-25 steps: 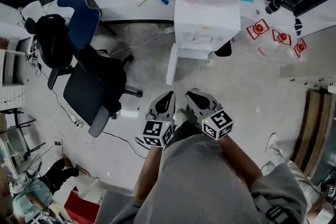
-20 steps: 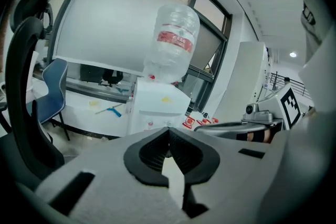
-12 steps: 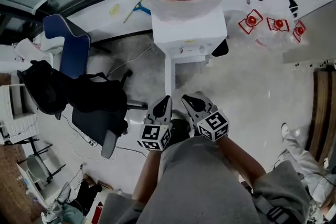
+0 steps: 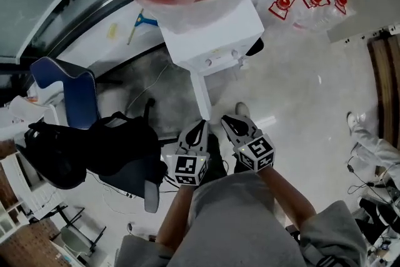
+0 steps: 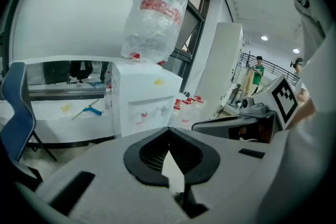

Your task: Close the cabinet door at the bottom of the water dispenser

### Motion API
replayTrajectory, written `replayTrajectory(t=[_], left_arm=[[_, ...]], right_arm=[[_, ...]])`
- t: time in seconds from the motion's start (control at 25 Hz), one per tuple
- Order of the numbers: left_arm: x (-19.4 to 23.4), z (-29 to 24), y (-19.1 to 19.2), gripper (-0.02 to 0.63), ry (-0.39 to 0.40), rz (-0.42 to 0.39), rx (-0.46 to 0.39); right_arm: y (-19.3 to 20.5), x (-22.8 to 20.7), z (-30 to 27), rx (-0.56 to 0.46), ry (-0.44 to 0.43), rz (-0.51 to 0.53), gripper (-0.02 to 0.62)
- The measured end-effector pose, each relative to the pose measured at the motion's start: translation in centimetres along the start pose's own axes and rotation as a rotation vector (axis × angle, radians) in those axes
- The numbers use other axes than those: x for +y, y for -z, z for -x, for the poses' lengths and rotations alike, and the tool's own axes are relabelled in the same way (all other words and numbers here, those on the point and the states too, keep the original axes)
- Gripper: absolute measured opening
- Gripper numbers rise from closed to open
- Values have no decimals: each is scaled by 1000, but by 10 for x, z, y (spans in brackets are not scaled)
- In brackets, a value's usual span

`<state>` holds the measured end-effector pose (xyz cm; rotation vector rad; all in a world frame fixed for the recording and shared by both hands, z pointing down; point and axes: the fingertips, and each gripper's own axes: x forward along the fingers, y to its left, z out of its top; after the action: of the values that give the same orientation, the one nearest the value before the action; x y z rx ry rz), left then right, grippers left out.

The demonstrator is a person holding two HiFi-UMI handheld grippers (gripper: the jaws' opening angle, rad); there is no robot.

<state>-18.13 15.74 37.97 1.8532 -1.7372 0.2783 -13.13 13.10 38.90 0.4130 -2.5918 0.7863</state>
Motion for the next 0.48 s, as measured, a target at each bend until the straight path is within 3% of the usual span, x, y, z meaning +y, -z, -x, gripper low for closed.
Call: replayTrajectory(t=[0.2, 0.48], left_arm=[[20, -6, 17, 6, 57, -22, 50], [40, -21, 35, 6, 81, -46, 77]], right_arm=[[25, -2, -11, -6, 91, -73, 12], [60, -7, -33, 13, 136, -126, 12]])
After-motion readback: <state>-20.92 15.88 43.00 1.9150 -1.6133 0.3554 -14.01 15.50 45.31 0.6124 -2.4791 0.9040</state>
